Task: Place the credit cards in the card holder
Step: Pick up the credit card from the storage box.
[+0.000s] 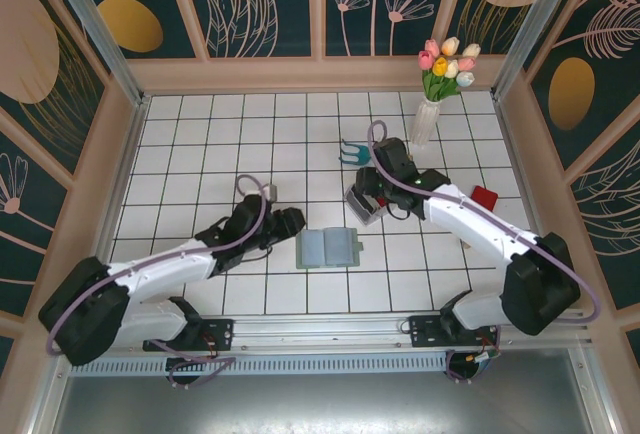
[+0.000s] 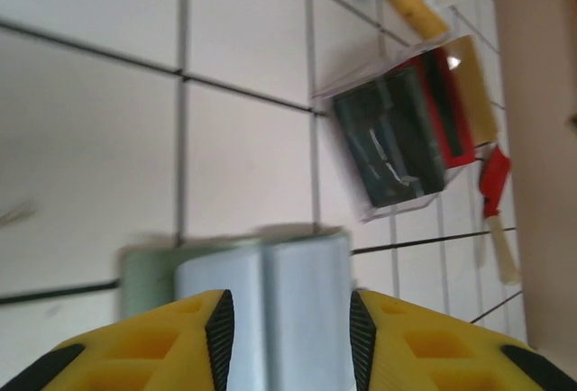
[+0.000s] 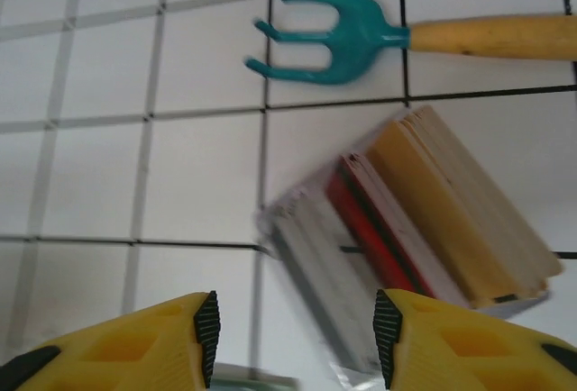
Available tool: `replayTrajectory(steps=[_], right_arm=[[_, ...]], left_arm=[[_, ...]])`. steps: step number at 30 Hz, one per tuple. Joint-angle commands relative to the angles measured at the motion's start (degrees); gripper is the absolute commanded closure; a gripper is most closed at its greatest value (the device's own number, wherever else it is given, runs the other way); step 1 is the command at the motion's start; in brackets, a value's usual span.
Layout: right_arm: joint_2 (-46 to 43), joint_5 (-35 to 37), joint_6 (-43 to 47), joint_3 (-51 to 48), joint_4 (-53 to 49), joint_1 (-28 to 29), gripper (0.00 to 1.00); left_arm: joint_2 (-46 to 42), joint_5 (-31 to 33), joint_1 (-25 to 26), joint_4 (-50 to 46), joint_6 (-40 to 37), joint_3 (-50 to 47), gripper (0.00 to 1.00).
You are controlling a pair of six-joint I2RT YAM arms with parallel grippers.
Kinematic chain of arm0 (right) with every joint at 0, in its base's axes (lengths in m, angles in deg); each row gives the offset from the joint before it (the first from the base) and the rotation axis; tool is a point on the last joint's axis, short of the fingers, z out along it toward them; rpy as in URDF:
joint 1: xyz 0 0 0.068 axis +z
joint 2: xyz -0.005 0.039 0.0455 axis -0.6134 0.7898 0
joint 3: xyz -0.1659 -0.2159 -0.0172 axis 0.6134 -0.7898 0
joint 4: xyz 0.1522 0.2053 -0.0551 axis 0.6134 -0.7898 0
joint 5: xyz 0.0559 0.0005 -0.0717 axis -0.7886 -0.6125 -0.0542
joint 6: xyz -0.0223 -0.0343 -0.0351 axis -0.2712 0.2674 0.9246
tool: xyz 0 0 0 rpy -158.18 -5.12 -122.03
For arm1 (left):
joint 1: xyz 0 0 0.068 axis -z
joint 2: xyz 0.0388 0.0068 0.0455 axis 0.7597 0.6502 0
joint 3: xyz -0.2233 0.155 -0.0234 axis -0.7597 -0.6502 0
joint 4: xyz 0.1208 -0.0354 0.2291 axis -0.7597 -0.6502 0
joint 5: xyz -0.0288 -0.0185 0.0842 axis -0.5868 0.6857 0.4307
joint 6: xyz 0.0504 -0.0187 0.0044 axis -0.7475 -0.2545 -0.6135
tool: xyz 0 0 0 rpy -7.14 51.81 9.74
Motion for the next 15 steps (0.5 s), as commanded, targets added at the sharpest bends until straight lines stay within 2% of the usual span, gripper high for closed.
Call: replayTrajectory(steps=[1,3,8,15], right_arm=[[4.2,1.4,10.3,2.7,-4.6,0.4,0.51],[6.9,-0.7,12.2,3.8,-4.6,0.7,0.54],[12.6,4.5,13.4,6.5,-6.3,2.0,0.54],[17.4,9.7,15.2,8.2,-7.4,4.6,0.54]], left_arm=[[5.7,-3.9,0.3,3.6,-0.7,4.2,0.58],[9.3,-4.8,0.2,5.5,0.6,6.0,0.57],[14.1,-5.4,0.2,6.5,1.4,9.0,0.56],[15.4,-5.7,0.2,7.0,1.7,8.9,0.56]])
